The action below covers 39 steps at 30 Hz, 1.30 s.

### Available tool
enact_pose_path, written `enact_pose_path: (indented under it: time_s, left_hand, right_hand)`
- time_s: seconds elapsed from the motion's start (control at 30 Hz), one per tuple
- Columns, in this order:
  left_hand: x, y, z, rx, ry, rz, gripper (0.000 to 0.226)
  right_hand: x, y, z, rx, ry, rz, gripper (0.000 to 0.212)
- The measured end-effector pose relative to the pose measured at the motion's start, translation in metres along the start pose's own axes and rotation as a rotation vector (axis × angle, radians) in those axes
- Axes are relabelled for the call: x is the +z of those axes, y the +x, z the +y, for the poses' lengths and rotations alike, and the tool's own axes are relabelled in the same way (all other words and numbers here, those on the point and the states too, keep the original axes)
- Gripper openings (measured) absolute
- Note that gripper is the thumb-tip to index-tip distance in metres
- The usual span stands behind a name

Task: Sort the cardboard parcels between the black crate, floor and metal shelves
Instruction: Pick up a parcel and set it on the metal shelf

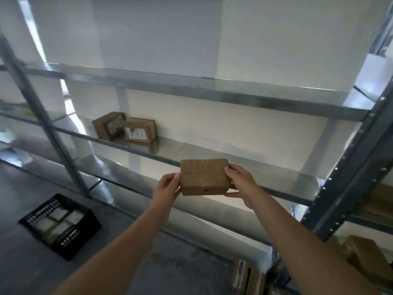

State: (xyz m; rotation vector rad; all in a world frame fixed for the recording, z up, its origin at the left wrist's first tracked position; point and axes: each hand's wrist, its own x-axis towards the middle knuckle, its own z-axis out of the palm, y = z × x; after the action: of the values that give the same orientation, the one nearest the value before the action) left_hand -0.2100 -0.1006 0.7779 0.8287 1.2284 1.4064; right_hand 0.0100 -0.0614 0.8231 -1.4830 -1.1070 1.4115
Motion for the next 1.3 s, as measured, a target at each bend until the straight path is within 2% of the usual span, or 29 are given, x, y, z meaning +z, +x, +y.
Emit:
enact_pose_path:
  time_s: [0.17, 0.27, 0.33, 0.43, 0.57, 0.7, 0.8, 0.93, 1.07, 1.13, 1.3]
  left_hand:
    - [-0.108, 0.008, 0.04, 0.104, -0.072, 0.22, 0.006]
    - [-0.177, 0.007, 0.062, 0.164, -0.03, 0.289, 0.009]
    - [-0.223, 0.003, 0.076, 0.22, 0.007, 0.308, 0.014]
    - [-0.293, 0.0, 0.092, 0.247, 0.017, 0.311, 0.033]
    - [-0.375, -0.009, 0.106, 0.163, -0.044, 0.281, 0.076]
    - [-0.434, -0.022, 0.112, 0.161, 0.034, 0.256, 0.072]
    - [-0.464, -0.031, 0.109, 0.168, 0.046, 0.316, 0.086]
    - [-0.487, -0.035, 0.107, 0.208, -0.097, 0.385, 0.076]
    - [-0.505, -0.028, 0.106, 0.204, -0.131, 0.515, 0.057]
    - [-0.512, -0.018, 0.105, 0.197, -0.119, 0.543, 0.049]
    - [-0.526, 0.013, 0.111, 0.202, -0.055, 0.616, 0.034]
  right_hand:
    - [0.114, 0.007, -0.032, -0.042, -0.058, -0.188, 0.034]
    - [0.186, 0.005, -0.046, -0.046, -0.074, -0.255, 0.02]
    - [0.232, 0.003, -0.053, -0.054, -0.069, -0.29, 0.018]
    - [0.298, -0.005, -0.054, -0.057, -0.058, -0.358, 0.019]
    - [0.377, -0.019, -0.049, -0.074, -0.067, -0.465, 0.016]
    - [0.447, -0.021, -0.042, -0.14, -0.073, -0.511, 0.014]
    - [0.492, -0.02, -0.035, -0.178, -0.105, -0.531, 0.037]
    - [0.539, -0.022, -0.031, -0.209, -0.224, -0.561, 0.057]
    - [0.569, -0.019, -0.03, -0.203, -0.221, -0.609, 0.054]
    - [0.585, -0.007, -0.028, -0.186, -0.219, -0.621, 0.06]
    - [0.638, 0.038, -0.03, -0.111, -0.138, -0.619, 0.054]
